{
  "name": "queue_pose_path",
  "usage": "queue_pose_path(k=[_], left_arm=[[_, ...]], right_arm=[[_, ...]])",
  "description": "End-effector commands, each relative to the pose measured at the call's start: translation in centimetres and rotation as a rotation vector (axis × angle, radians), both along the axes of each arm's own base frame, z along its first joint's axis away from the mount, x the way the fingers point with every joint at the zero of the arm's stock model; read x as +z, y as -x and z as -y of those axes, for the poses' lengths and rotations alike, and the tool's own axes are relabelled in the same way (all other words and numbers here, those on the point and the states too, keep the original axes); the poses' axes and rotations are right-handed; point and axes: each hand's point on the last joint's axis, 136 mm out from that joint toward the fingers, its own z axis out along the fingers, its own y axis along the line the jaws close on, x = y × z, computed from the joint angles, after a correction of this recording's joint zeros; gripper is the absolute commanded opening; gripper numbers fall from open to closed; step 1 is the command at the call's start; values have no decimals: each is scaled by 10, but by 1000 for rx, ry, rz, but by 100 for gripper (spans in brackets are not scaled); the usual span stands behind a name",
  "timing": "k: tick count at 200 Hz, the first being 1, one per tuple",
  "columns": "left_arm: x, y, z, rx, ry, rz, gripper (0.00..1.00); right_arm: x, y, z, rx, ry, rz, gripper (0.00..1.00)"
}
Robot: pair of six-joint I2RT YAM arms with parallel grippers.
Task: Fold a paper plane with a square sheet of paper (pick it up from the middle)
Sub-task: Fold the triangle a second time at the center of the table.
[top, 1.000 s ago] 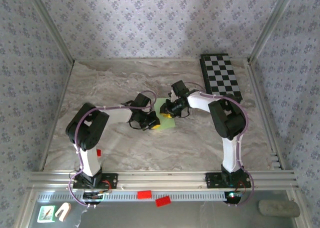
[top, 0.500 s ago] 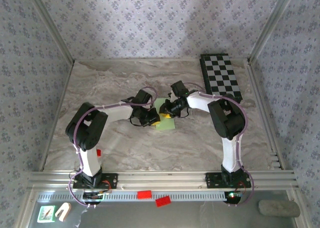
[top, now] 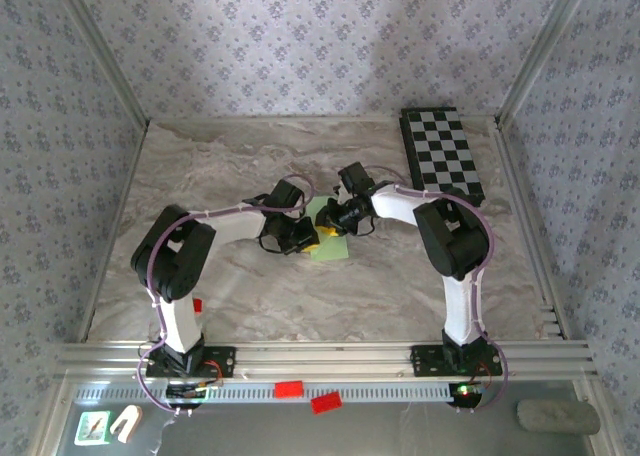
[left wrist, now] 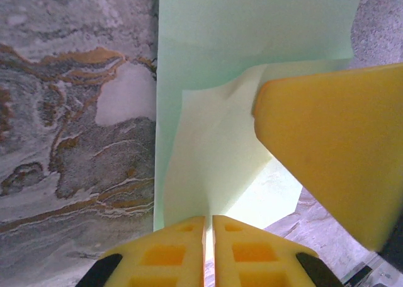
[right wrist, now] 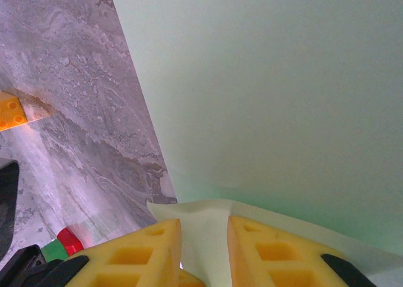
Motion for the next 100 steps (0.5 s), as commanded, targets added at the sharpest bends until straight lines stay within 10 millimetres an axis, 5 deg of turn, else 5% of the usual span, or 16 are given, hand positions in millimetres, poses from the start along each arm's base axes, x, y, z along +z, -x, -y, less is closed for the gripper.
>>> queue_pose_path(k=[1, 100], left_arm=[[2, 7, 0, -18, 6, -19, 12], [-12, 8, -2, -22, -23, -40, 9]], right_arm=[[-8, 2, 1, -9, 12, -28, 26], [2, 1, 2, -7, 5, -11, 21]])
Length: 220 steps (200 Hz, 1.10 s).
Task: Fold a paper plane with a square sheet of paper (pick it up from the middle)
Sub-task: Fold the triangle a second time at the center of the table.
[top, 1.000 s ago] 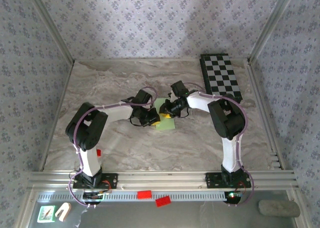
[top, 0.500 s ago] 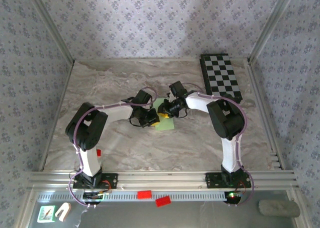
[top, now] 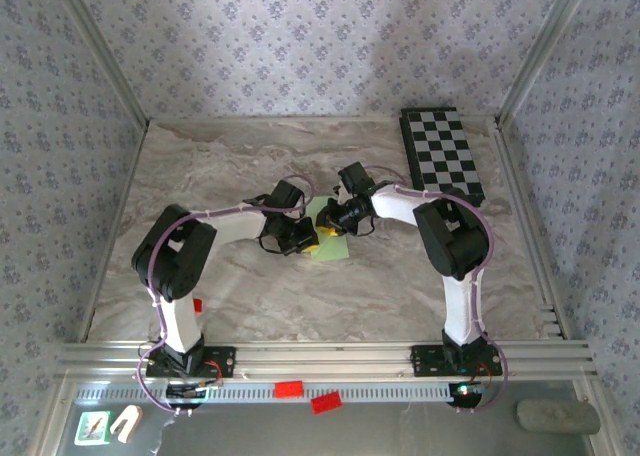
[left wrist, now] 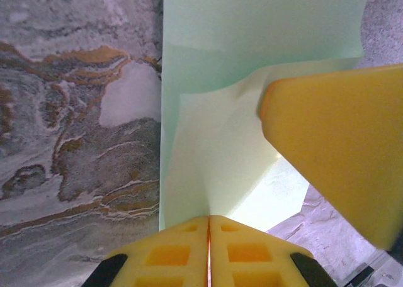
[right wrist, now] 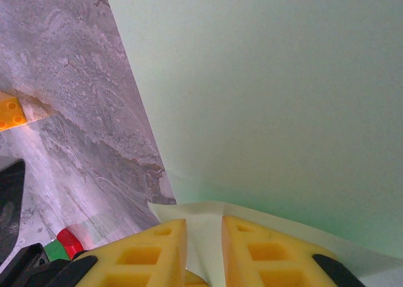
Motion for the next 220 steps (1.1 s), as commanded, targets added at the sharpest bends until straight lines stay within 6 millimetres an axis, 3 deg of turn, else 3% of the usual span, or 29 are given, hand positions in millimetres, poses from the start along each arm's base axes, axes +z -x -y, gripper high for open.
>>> queue_pose_path(k=[1, 38, 105, 151, 220], left_arm=[[-9, 7, -2, -21, -18, -34, 9], [-11, 7, -2, -23, -24, -33, 9], [-10, 5, -1, -23, -21, -27, 9], [-10, 5, -2, -24, -21, -27, 9], [17, 5, 6, -38, 43, 20, 11]], right_arm=[[2, 1, 2, -7, 6, -11, 21], [9, 4, 8, 1, 25, 12, 19], [-3, 28, 12, 42, 47, -30, 17], [-12, 29, 13, 49, 67, -38, 17], [-24, 28, 19, 50, 117, -40, 16]])
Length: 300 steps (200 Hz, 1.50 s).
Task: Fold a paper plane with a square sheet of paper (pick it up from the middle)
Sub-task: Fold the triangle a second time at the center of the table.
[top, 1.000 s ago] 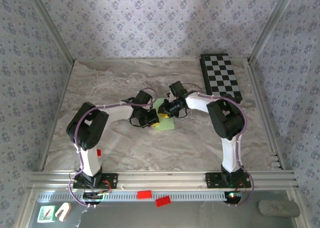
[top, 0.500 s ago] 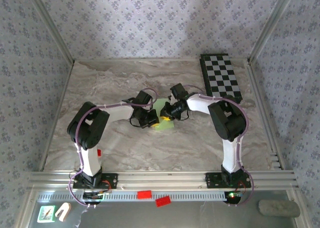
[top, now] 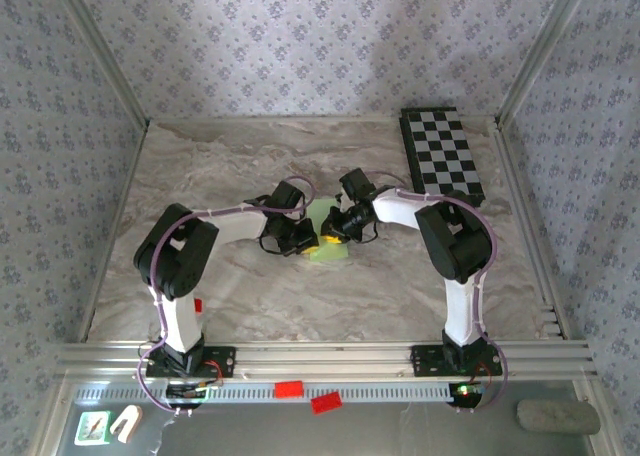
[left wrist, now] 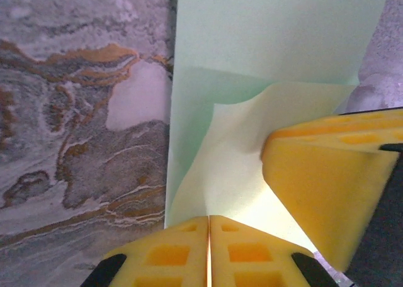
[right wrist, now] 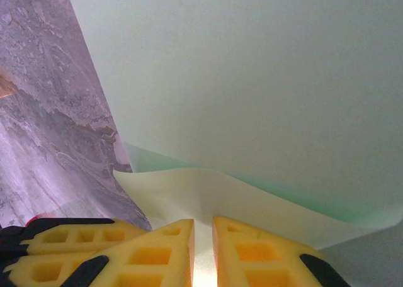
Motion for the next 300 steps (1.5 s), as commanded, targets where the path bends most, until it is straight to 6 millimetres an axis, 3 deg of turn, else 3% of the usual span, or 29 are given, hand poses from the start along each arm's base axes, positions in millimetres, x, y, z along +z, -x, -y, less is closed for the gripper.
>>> queue_pose_path(k=[1, 116, 172, 193, 256, 300], left_arm=[[21, 4, 7, -30, 47, 25, 11], [-7, 26, 1, -65, -20, -74, 12], [-16, 28, -2, -63, -54, -105, 10], [-18, 28, -4, -61, -65, -108, 10], [-17, 26, -7, -46, -83, -95, 10], [-14, 23, -8, -40, -87, -76, 10]], right_arm=[[-13, 7, 7, 12, 59, -25, 16], [-16, 4, 6, 11, 66, -33, 16], [29, -16, -8, 9, -25, 55, 17], [36, -14, -6, 15, -23, 71, 17], [24, 13, 3, 38, 27, 43, 16], [13, 14, -3, 60, 42, 34, 13]])
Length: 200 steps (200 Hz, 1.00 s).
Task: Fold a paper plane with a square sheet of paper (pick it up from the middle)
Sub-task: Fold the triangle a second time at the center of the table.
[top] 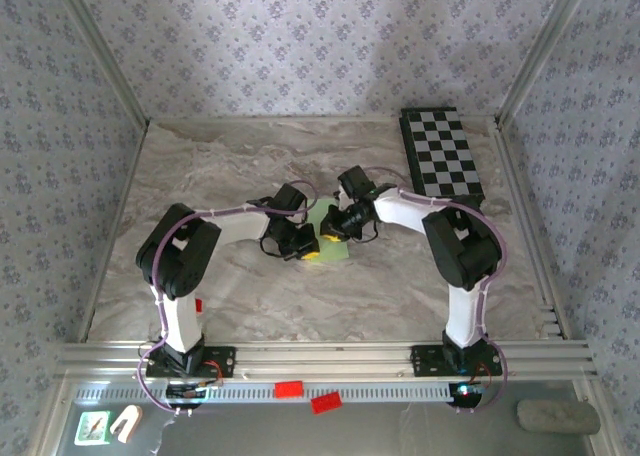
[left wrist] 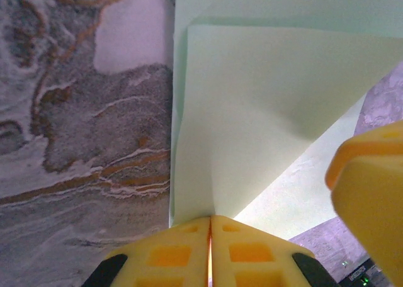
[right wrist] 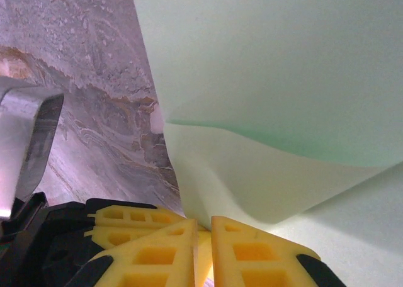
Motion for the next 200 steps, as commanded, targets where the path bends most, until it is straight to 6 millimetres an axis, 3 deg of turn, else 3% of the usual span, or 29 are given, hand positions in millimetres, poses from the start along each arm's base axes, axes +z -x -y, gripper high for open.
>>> queue_pose_path(k=[1, 51, 93, 163, 200], left_arm=[[-7, 6, -8, -1, -66, -17, 10], [-3, 3, -7, -7, -58, 2, 9], [12, 2, -2, -29, -20, 31, 10], [-3, 34, -13, -105, -86, -62, 12], [0, 40, -20, -108, -121, -73, 12]], right_arm=[[-9, 6, 1, 23, 35, -12, 13], [-22, 1, 2, 25, 64, -14, 10], [-37, 0, 9, 16, 102, -25, 9], [-51, 2, 15, -2, 137, -55, 9], [-50, 2, 13, -3, 130, -56, 9]])
